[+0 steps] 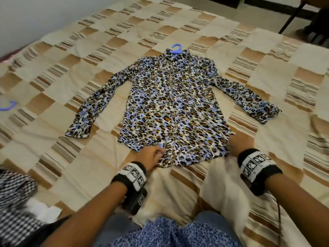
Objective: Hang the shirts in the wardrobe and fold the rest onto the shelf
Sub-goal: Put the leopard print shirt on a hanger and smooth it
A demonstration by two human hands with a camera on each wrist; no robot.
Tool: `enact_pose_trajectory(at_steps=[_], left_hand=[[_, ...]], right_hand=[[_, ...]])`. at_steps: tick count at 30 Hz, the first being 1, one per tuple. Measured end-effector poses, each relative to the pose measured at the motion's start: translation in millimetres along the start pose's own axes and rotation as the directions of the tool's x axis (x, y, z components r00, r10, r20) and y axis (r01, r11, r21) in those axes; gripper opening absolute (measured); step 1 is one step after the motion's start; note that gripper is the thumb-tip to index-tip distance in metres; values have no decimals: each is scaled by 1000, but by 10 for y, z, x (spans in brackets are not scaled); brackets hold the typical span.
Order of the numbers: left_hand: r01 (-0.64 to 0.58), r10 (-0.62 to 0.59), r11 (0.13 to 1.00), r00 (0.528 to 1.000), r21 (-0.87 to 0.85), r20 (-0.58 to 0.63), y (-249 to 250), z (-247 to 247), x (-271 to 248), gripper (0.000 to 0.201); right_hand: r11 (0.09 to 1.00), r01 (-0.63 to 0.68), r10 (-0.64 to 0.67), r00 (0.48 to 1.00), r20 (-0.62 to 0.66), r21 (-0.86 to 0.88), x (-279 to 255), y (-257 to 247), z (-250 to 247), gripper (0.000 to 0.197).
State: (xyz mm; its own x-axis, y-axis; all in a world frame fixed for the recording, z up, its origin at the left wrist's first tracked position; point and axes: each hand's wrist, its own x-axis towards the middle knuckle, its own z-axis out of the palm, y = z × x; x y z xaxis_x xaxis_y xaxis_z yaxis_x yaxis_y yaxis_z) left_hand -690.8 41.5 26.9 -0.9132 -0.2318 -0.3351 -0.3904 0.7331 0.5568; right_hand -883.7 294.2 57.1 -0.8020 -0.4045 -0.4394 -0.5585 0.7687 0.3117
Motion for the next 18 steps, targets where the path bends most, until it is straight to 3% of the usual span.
enact_pose_trajectory(at_steps=[3, 7, 10, 14, 16, 18], left_hand=[[169, -156, 983, 976, 77, -155, -491, -358, -42, 18], [334, -308, 941, 912, 55, -270, -1053, -673, -31, 26], [340, -315, 939, 909, 48, -274, -1292, -700, 66, 30], [275, -287, 958, 934, -87, -213, -1430, -543, 218, 61], [219, -253, 964, 926, -148, -280, -1421, -480, 268, 48], [191, -245, 966, 889, -175, -388, -1383, -467, 293, 24]], right_hand=[[979, 158, -146, 985, -95, 132, 27, -499, -316, 18], [822, 495, -461, 868, -181, 280, 45, -1338, -607, 22], [752, 613, -607, 787, -111, 242, 80, -1939, -620, 24], [766, 622, -614, 783, -105, 164, 174, -2305, -557, 27], [764, 621, -605, 784, -141, 175, 208, -2316, -552, 26], [742, 636, -608, 772, -187, 213, 200, -2259, -544, 26]])
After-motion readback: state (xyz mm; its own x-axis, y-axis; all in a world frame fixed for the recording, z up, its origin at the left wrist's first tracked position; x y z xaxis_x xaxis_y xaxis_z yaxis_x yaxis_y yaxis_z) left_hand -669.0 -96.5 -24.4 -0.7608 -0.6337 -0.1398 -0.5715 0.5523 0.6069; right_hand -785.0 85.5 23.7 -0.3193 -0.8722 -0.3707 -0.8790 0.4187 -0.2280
